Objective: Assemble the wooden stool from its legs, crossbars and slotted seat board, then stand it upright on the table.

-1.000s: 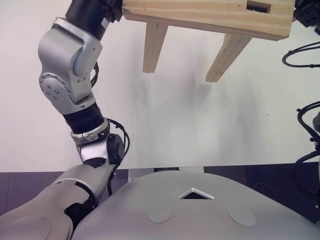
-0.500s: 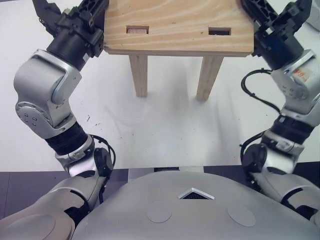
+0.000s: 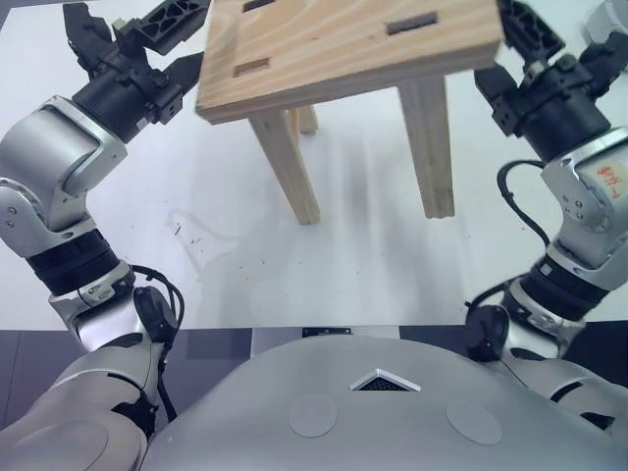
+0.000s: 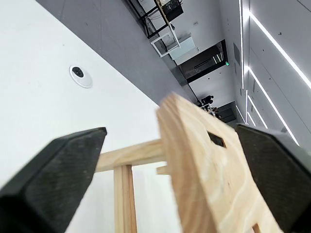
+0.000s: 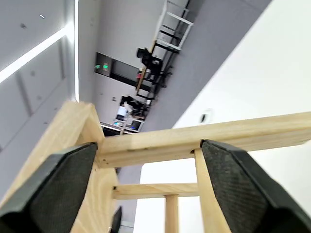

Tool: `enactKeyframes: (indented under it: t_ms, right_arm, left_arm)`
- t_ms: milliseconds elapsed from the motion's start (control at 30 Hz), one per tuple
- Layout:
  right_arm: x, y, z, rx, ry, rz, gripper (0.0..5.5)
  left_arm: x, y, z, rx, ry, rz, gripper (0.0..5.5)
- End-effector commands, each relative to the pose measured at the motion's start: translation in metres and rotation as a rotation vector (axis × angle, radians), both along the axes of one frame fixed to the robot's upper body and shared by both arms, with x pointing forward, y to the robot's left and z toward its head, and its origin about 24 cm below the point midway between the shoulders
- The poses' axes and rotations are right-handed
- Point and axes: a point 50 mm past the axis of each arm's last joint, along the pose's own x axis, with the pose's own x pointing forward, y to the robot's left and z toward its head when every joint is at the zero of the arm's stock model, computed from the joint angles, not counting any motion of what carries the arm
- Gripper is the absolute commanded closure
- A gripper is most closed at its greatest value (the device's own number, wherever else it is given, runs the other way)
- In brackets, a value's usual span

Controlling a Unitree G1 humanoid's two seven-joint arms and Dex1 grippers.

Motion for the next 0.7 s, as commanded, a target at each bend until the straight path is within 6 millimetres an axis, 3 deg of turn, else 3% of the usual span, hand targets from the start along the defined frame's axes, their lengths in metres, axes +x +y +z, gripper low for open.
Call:
enactKeyframes:
  t_ms: [33,167,267,300,400,500,600,700]
  right_arm:
    - [-0.004,-0.006,0.004,-0.052,-0.061,0.039,1.53]
    - [-0.001,-0.034,0.027,-0.132,-0.155,-0.025,1.53]
    - [0.0,-0.057,0.05,-0.36,-0.245,-0.095,1.53]
    - [0.001,-0.059,0.051,-0.528,-0.276,-0.143,1.53]
    - [0.006,-0.059,0.024,-0.976,-0.305,-0.219,1.53]
    - [0.011,-0.06,-0.01,-1.18,-0.34,-0.216,1.53]
    - [0.02,-0.065,-0.027,-1.247,-0.394,-0.247,1.53]
    - [0.029,-0.067,-0.032,-1.283,-0.458,-0.28,1.53]
  left_arm:
    - [0.006,-0.004,0.018,0.004,-0.071,-0.004,0.15]
    - [0.005,0.009,0.037,0.026,-0.146,0.025,0.15]
    - [-0.005,0.032,0.064,0.24,-0.273,0.117,0.15]
    - [-0.006,0.042,0.065,0.379,-0.299,0.21,0.15]
    - [-0.005,0.064,0.032,0.84,-0.308,0.437,0.15]
    - [-0.004,0.063,-0.004,1.091,-0.347,0.454,0.15]
    - [0.0,0.059,-0.027,1.128,-0.389,0.459,0.15]
    - [0.003,0.056,-0.039,1.11,-0.436,0.442,0.15]
